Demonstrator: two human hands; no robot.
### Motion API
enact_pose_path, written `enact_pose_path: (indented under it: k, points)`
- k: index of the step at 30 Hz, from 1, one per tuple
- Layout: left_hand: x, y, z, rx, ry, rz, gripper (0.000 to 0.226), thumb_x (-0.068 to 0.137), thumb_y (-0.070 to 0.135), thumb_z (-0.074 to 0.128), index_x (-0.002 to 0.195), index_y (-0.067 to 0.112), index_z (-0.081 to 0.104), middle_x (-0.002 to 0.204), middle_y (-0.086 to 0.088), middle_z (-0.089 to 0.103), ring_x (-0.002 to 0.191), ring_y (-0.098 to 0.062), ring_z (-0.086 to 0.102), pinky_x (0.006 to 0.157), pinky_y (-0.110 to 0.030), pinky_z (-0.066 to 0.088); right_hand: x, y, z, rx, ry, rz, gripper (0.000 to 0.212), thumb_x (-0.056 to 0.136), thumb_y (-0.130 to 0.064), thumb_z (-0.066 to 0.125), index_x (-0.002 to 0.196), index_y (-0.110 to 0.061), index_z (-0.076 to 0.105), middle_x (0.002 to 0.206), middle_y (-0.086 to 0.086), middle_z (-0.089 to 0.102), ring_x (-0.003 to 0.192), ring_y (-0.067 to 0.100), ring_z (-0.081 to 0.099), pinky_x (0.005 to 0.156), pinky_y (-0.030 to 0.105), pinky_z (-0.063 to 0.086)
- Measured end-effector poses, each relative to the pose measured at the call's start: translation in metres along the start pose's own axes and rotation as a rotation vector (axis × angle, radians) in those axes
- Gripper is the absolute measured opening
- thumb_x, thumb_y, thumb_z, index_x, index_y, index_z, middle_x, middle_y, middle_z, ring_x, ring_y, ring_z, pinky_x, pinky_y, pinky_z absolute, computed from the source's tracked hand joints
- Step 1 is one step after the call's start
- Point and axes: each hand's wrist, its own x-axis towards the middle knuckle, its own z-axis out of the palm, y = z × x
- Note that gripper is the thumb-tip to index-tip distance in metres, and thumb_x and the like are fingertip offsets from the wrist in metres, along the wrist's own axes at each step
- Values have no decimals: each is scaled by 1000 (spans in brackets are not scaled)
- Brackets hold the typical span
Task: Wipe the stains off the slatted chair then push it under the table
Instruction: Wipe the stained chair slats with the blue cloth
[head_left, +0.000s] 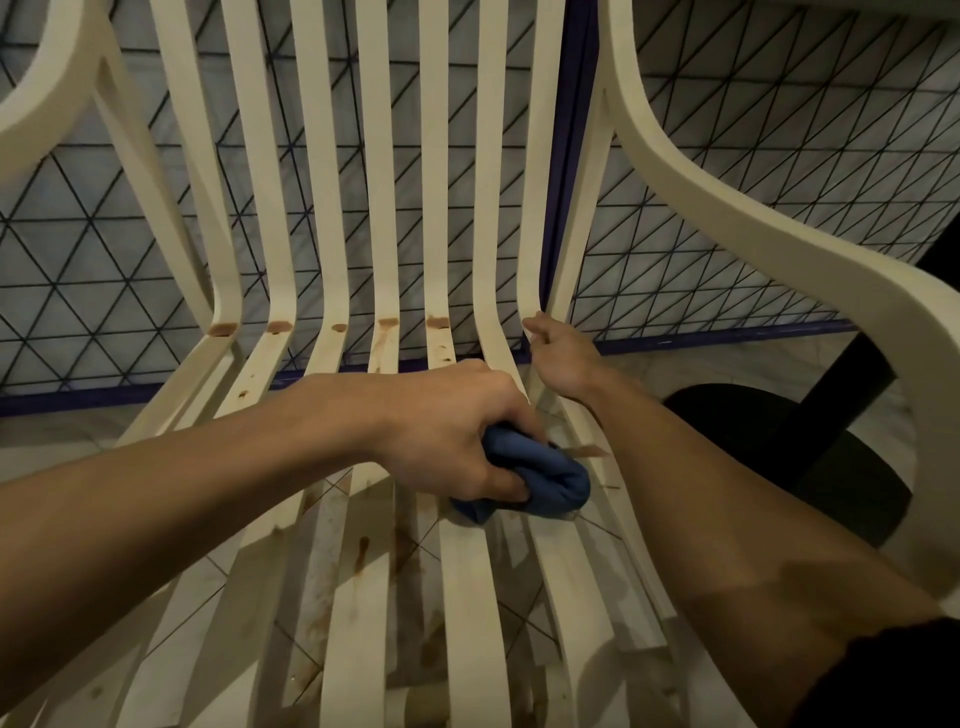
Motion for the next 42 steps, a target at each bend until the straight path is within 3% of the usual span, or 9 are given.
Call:
enact_pose_path:
  k: [5, 9, 16, 20, 23, 32, 36, 39, 42]
  points:
    - [6, -10, 5, 62, 160, -46, 16, 87, 33, 66, 101, 25, 70, 89, 7, 67, 81, -5, 61, 76, -35, 53, -1, 0, 1, -14, 36, -3, 44, 104, -13, 34, 148, -14, 41, 160, -1, 25, 147, 16, 24, 106, 14, 15]
    - [3, -3, 6, -14, 81, -17, 23, 86, 35, 68, 109, 31, 69, 95, 9, 68, 87, -3, 61, 79, -28, 53, -4, -4, 0, -21, 38, 3, 44, 104, -13, 35, 147, -14, 42, 159, 0, 28, 146, 17, 25, 109, 16, 15]
    - [4, -10, -1, -139, 18, 2, 12, 87, 32, 68, 98, 28, 70, 86, 6, 70, 77, -5, 65, 70, -35, 56, -36, -16, -14, -120, 75, 57, 43, 98, -8, 44, 140, -13, 51, 146, 5, 49, 133, 22, 46, 100, 18, 30]
    - [4, -17, -1, -152, 68, 46, 3, 85, 31, 69, 83, 28, 68, 74, 4, 67, 67, -8, 63, 63, -36, 55, -60, -22, -20, -112, 73, 86, 38, 98, -9, 46, 134, -14, 57, 137, 6, 57, 125, 19, 53, 101, 22, 39]
    - [6, -24, 0, -118, 129, 37, 9, 83, 29, 70, 77, 22, 68, 69, -1, 66, 64, -13, 61, 58, -34, 50, -89, -29, -26, -123, 85, 53, 40, 94, -8, 55, 133, -14, 56, 123, 3, 61, 111, 16, 57, 89, 22, 46]
    - [2, -31, 4, -177, 206, 2, 4, 84, 27, 70, 84, 23, 70, 79, 2, 69, 74, -12, 64, 63, -30, 50, -184, -38, -33, -298, 178, 36, 38, 99, -9, 48, 134, -20, 57, 135, 0, 58, 124, 16, 52, 97, 22, 40]
    - [-3, -19, 9, -127, 233, 7, 17, 87, 26, 69, 74, 33, 60, 70, 11, 62, 64, -2, 58, 51, -12, 36, -215, -30, -23, -351, 145, -23, 38, 102, -10, 42, 137, -15, 54, 144, -2, 49, 132, 11, 42, 93, -5, 19]
    - [-10, -11, 15, -95, 231, 25, 6, 87, 28, 68, 86, 22, 68, 77, 2, 68, 71, -9, 63, 57, -26, 47, -218, -24, -22, -339, 139, -68, 40, 102, -9, 40, 140, -16, 51, 145, -5, 46, 135, 9, 38, 90, -10, 12]
    - [-20, 3, 21, -93, 149, 52, 9, 87, 28, 67, 88, 20, 70, 78, 0, 69, 72, -14, 64, 64, -36, 52, -220, -19, -22, -312, 123, -95, 41, 101, -9, 41, 142, -12, 50, 147, 1, 46, 137, 15, 39, 106, 7, 20]
